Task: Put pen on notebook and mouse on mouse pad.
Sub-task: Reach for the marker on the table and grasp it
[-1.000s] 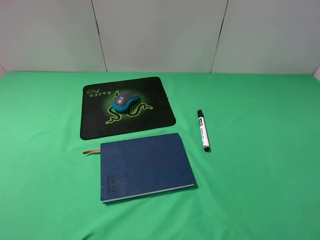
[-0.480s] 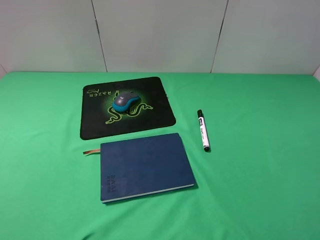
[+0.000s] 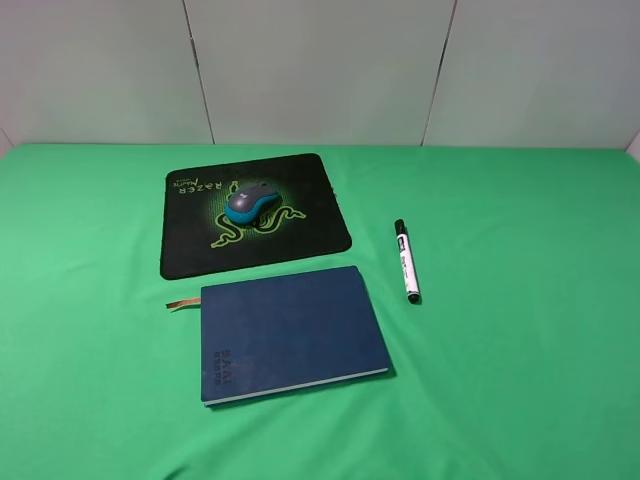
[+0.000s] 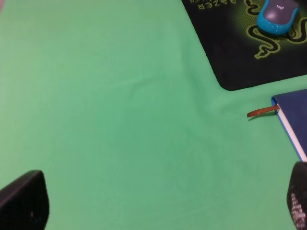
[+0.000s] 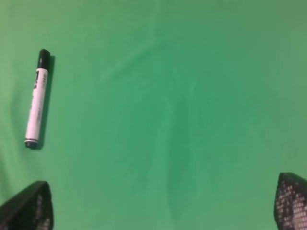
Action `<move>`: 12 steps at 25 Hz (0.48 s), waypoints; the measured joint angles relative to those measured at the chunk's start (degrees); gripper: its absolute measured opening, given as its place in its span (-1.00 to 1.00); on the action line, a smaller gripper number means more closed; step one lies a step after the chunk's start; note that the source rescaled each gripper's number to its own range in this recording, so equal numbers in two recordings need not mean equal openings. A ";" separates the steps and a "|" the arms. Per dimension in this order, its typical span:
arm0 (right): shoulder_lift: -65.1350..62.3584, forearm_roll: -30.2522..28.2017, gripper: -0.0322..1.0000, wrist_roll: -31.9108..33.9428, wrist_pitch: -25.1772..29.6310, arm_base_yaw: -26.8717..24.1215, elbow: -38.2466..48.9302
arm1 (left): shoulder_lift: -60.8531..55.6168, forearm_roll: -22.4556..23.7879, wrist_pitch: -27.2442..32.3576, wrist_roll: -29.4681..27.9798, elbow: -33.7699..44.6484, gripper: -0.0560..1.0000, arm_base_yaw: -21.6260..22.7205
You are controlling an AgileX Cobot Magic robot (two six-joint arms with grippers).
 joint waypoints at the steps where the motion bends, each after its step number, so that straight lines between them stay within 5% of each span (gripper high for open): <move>1: 2.95 0.06 1.00 -1.09 -0.94 0.00 -0.92 | 0.00 0.00 0.00 0.00 0.00 1.00 0.00; 12: 36.88 -2.61 1.00 -4.87 -5.28 11.87 -16.67 | 0.00 0.00 0.00 0.00 0.00 1.00 0.00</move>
